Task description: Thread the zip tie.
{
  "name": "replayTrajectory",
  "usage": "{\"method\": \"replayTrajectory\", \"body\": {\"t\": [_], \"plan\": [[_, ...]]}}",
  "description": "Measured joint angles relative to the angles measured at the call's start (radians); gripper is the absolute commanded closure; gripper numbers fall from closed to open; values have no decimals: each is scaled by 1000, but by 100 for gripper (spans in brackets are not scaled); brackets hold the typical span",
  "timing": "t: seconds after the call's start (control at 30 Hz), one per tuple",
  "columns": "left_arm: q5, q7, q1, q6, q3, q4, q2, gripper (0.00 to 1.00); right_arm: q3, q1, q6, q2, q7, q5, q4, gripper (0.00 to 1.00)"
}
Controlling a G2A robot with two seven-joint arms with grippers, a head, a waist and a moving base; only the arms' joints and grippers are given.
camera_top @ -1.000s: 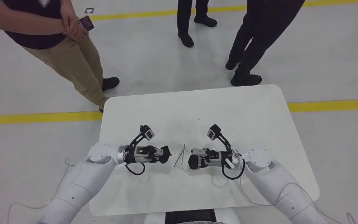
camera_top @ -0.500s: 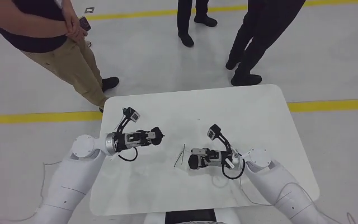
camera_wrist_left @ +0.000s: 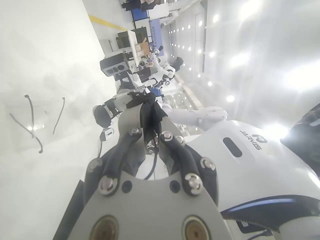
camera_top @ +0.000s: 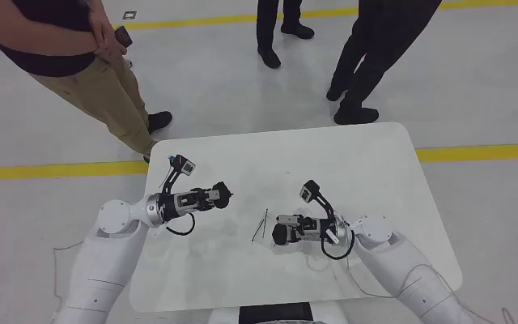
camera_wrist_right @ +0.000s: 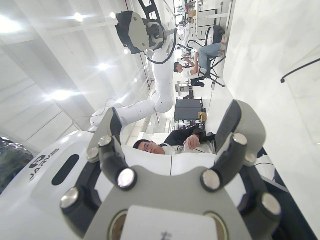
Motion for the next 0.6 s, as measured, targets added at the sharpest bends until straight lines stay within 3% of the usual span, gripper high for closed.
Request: {"method": "replayTrajectory", "body": {"t": [0.07,0.17,0.2,0.27,0.4,0.5,0.6], "plan": [[0,0,0,0,0,0,0,100,11,1,20,7,-59,-59,-46,0],[0,0,0,0,0,0,0,100,26,-38,162,25,-243,-321,-214,0],[0,0,0,0,0,0,0,100,25,-57,239,31,-292,-456,-285,0],[0,0,0,0,0,0,0,100,10,-80,372,38,-329,-659,-388,0],[0,0,0,0,0,0,0,100,-59,-69,558,37,-299,-918,-479,0],[0,0,0,0,0,0,0,100,-89,-57,571,34,-316,-990,-505,0],[0,0,0,0,0,0,0,100,-87,-58,567,34,-314,-988,-504,0]]}}
